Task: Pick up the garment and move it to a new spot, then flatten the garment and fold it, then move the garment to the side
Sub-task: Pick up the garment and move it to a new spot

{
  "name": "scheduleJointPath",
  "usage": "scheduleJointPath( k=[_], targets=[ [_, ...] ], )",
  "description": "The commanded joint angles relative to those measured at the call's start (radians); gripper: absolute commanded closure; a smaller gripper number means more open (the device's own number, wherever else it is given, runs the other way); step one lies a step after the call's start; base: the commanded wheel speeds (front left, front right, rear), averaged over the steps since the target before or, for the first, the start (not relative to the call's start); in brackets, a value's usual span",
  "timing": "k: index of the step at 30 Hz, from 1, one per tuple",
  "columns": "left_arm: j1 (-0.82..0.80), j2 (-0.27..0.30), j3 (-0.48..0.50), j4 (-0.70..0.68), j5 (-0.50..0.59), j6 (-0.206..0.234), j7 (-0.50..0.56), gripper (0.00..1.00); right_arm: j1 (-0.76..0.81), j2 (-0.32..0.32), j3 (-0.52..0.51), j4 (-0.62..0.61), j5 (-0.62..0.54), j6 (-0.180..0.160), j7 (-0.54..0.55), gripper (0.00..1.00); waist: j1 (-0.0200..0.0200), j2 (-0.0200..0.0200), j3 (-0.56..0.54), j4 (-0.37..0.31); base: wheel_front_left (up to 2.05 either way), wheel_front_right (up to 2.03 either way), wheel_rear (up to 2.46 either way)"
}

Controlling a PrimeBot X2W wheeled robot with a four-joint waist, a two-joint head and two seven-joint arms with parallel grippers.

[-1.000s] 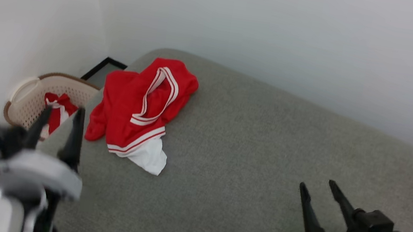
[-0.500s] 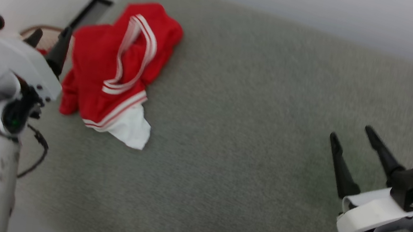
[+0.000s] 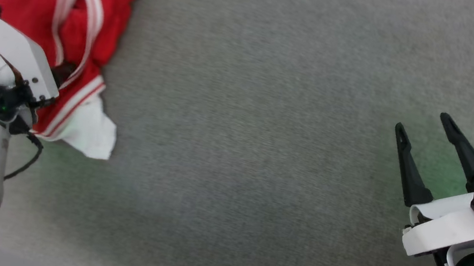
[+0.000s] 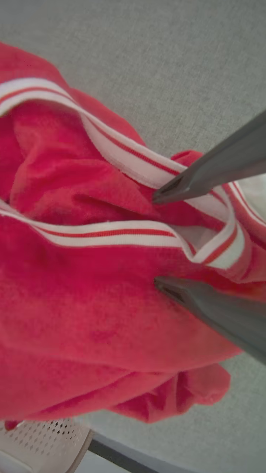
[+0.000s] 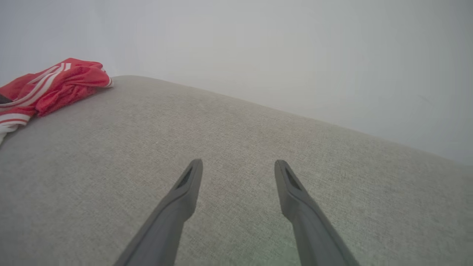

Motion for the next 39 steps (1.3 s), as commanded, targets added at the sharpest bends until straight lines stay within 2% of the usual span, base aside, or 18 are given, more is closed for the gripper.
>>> scheduleJointPath(
  k=[1, 5, 10, 11, 12, 13, 20, 28, 39],
  targets=[
    [-0.025, 0.011, -0.005, 0.031, 0.007, 0.008, 0.013, 0.0, -0.011, -0.002, 0.002, -0.015, -0.002, 0.0, 0.007, 0.0, 0.0, 0.0, 0.056, -0.056, 0.0, 0.0, 0.0],
    [-0.048, 0.018, -0.022, 0.104, 0.019, 0.017, 0.027, 0.0, -0.01, -0.001, 0.002, -0.04, -0.003, 0.0, 0.022, 0.0, 0.0, 0.0, 0.068, -0.069, 0.0, 0.0, 0.0],
    [-0.04, -0.013, -0.04, 0.195, 0.025, 0.027, 0.008, 0.0, -0.007, 0.002, 0.001, -0.056, -0.004, 0.0, 0.037, 0.0, 0.0, 0.0, 0.074, -0.077, 0.0, 0.0, 0.0],
    [-0.032, -0.021, -0.044, 0.216, 0.027, 0.025, 0.008, 0.49, -0.006, 0.002, 0.002, -0.056, -0.003, 0.0, 0.039, 0.0, 0.0, 0.0, 0.072, -0.078, 0.0, 0.0, 0.0],
    [-0.028, -0.026, -0.045, 0.233, 0.025, 0.028, -0.001, 0.8, -0.004, 0.004, 0.002, -0.054, -0.003, 0.0, 0.038, 0.0, 0.0, 0.0, 0.068, -0.079, 0.0, 0.0, 0.0],
    [-0.028, -0.03, -0.04, 0.244, 0.02, 0.033, -0.019, 1.0, -0.002, 0.005, 0.001, -0.051, -0.002, 0.0, 0.039, 0.0, 0.0, 0.0, 0.062, -0.079, 0.0, 0.0, 0.0],
    [-0.065, 0.011, -0.033, 0.275, 0.021, 0.026, -0.111, 1.0, 0.02, 0.022, -0.003, -0.021, 0.012, 0.0, 0.019, 0.0, 0.0, 0.0, 0.002, -0.073, 0.0, 0.0, 0.0],
    [-0.144, 0.101, -0.058, 0.252, 0.049, -0.007, -0.201, 1.0, 0.048, 0.054, -0.002, 0.041, 0.025, 0.0, -0.024, 0.0, 0.0, 0.0, -0.114, -0.058, 0.0, 0.0, 0.0],
    [-0.273, 0.175, -0.141, 0.146, 0.104, -0.038, -0.301, 1.0, 0.072, 0.105, -0.006, 0.123, 0.032, 0.0, -0.085, 0.0, 0.0, 0.0, -0.24, -0.063, 0.0, 0.0, 0.0]
  ],
)
